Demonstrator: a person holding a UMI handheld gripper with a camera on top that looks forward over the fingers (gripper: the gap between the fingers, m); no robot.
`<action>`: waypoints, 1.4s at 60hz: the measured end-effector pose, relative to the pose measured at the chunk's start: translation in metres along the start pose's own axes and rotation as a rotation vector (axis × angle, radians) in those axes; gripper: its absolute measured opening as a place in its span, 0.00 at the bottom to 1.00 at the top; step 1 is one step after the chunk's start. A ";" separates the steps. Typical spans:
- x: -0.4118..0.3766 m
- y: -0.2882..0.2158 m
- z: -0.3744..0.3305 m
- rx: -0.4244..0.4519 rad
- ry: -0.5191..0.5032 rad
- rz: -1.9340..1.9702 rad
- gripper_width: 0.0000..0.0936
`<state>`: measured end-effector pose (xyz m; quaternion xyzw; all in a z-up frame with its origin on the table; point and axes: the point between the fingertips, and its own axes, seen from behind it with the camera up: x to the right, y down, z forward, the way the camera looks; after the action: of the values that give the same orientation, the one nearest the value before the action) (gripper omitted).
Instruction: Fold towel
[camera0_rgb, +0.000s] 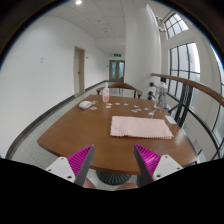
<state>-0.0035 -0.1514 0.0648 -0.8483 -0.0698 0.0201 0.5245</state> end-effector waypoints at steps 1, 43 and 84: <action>0.000 0.000 0.000 -0.003 -0.001 0.001 0.88; -0.003 -0.012 0.189 -0.227 -0.098 -0.008 0.24; 0.213 -0.054 0.149 -0.096 0.208 0.212 0.02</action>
<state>0.1858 0.0340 0.0545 -0.8724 0.0742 -0.0160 0.4829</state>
